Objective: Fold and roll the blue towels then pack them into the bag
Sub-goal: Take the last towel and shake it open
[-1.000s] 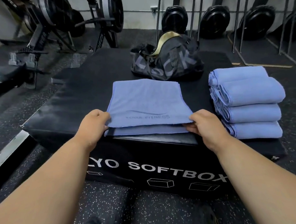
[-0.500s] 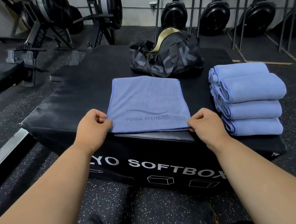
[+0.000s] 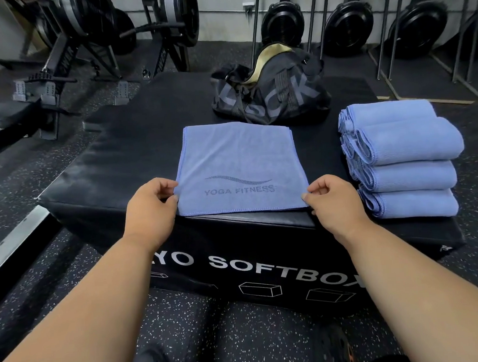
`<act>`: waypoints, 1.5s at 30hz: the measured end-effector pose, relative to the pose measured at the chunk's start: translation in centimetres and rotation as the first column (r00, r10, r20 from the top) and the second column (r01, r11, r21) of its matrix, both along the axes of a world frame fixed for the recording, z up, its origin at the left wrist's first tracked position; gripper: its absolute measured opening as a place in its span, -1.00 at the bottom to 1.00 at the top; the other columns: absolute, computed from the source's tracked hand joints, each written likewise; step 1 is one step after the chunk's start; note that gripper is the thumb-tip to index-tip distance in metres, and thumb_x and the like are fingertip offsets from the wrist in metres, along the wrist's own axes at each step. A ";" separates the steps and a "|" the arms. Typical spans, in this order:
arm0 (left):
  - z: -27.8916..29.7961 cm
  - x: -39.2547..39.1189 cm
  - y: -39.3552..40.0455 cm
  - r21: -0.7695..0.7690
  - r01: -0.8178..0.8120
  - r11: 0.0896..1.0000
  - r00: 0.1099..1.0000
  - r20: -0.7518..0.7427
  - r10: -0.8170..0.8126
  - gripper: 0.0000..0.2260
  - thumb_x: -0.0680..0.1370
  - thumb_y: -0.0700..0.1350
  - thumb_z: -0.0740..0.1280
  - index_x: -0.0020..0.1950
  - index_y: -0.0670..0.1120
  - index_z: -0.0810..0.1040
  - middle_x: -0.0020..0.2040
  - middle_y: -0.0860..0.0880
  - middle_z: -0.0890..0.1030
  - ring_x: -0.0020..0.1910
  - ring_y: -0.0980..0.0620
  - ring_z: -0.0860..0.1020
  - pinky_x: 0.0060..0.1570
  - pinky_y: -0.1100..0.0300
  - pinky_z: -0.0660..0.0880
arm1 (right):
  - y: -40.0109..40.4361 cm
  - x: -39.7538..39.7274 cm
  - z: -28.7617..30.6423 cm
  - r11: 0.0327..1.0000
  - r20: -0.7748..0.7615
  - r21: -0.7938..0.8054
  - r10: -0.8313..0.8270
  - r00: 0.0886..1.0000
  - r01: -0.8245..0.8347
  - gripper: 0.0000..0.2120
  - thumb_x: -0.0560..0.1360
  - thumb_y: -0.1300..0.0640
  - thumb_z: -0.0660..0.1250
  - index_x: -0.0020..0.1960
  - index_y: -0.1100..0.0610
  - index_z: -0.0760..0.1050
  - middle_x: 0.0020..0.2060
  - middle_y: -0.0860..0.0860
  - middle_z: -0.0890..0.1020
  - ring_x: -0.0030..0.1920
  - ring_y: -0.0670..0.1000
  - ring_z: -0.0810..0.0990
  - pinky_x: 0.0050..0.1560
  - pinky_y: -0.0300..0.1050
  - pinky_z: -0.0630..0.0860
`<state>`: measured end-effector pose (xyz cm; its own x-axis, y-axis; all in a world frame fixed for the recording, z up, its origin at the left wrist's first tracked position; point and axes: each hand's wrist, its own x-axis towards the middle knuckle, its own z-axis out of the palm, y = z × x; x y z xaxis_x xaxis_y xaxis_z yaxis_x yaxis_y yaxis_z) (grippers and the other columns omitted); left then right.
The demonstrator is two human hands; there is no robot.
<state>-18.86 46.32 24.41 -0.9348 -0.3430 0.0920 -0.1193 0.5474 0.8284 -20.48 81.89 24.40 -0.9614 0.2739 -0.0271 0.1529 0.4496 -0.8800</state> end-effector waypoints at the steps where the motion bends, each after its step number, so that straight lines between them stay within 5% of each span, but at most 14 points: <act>1: 0.2 0.0 0.1 0.013 -0.007 1.000 1.000 -0.002 0.007 -0.80 0.59 -0.20 0.40 0.02 0.13 0.63 -0.01 0.17 0.69 0.00 0.16 0.66 0.06 0.23 0.54 | -0.1 0.0 0.1 0.999 -0.002 -0.042 -0.009 1.000 0.009 -0.88 0.49 0.24 0.51 -0.11 0.07 0.60 -0.26 -0.04 0.63 -0.27 -0.03 0.60 -0.15 0.04 0.67; 5: 0.5 0.1 0.3 0.038 -0.022 0.999 1.000 -0.021 0.023 -0.81 0.60 -0.18 0.42 0.00 0.15 0.61 -0.03 0.15 0.68 -0.03 0.18 0.64 0.00 0.28 0.52 | -0.3 -0.2 0.3 0.987 -0.012 -0.154 -0.038 0.999 0.036 -0.90 0.54 0.27 0.49 -0.06 0.14 0.59 -0.23 0.04 0.65 -0.29 -0.02 0.60 -0.27 -0.22 0.58; 10: 0.1 0.1 0.7 -0.064 0.011 0.998 1.000 -0.010 -0.011 -0.77 0.54 -0.02 0.53 0.17 0.11 0.63 0.03 0.14 0.66 0.02 0.21 0.62 0.08 0.29 0.47 | -0.2 -0.2 0.3 0.990 0.015 -0.138 -0.023 1.000 0.025 -0.90 0.52 0.24 0.51 -0.05 0.13 0.60 -0.27 -0.01 0.65 -0.36 -0.08 0.62 -0.18 -0.09 0.63; 16: 0.3 -0.2 0.9 -0.136 -0.002 0.991 1.000 -0.013 0.001 -0.77 0.58 -0.12 0.45 0.18 0.14 0.65 0.03 0.16 0.66 -0.01 0.19 0.62 0.10 0.18 0.52 | -0.2 -0.3 0.1 0.994 0.005 -0.106 -0.021 1.000 0.021 -0.90 0.50 0.21 0.52 -0.07 0.11 0.60 -0.36 -0.07 0.63 -0.41 -0.10 0.60 -0.06 0.09 0.67; 28: 0.0 -0.9 0.6 0.029 -0.101 0.994 0.994 -0.026 0.102 -0.68 0.60 -0.14 0.45 0.32 0.13 0.60 -0.06 0.14 0.66 -0.12 0.22 0.59 -0.12 0.47 0.37 | -0.1 -0.5 -0.5 0.998 -0.003 -0.059 -0.018 1.000 0.018 -0.90 0.51 0.20 0.49 -0.08 0.05 0.59 -0.34 -0.12 0.64 -0.35 -0.06 0.62 0.00 0.14 0.69; 34: -0.2 -0.8 0.3 -0.031 -0.098 0.995 0.995 0.003 0.098 -0.72 0.58 -0.06 0.48 0.27 0.09 0.59 0.03 0.13 0.65 -0.04 0.13 0.61 0.02 0.26 0.50 | -0.3 -0.2 -0.6 0.999 -0.010 0.032 -0.019 1.000 0.019 -0.92 0.45 0.16 0.47 -0.14 0.01 0.59 -0.35 -0.11 0.64 -0.22 0.10 0.68 -0.02 0.11 0.66; 37: -0.2 -0.2 0.7 -0.051 -0.118 0.992 0.993 0.008 0.119 -0.72 0.59 0.02 0.46 0.28 0.04 0.59 0.03 0.10 0.66 -0.02 0.11 0.62 0.01 0.25 0.47 | -0.4 0.1 -0.4 0.998 -0.013 0.068 -0.011 1.000 0.012 -0.92 0.46 0.14 0.46 -0.11 0.01 0.57 -0.30 -0.06 0.65 -0.25 0.04 0.64 -0.13 -0.01 0.58; 40: -1.0 0.6 0.4 -0.228 -0.143 0.963 0.988 0.021 0.152 -0.55 0.54 0.19 0.45 0.31 -0.05 0.64 0.14 -0.04 0.67 0.14 -0.08 0.62 0.17 0.06 0.53 | -0.6 0.7 -0.1 0.989 -0.021 0.145 -0.040 0.999 0.043 -0.89 0.46 0.07 0.46 -0.05 -0.02 0.55 -0.26 -0.08 0.63 -0.23 -0.03 0.59 -0.17 -0.08 0.45; 45: -1.2 0.8 0.1 -0.354 -0.140 0.925 0.980 0.081 0.180 -0.71 0.51 0.24 0.42 0.03 0.04 0.67 0.03 -0.06 0.64 0.07 -0.18 0.59 0.03 0.06 0.48 | -1.2 1.5 0.8 0.922 0.081 0.387 -0.039 0.996 0.005 -0.73 0.46 -0.10 0.42 0.03 0.07 0.57 -0.10 0.02 0.64 -0.12 0.12 0.62 -0.19 0.00 0.50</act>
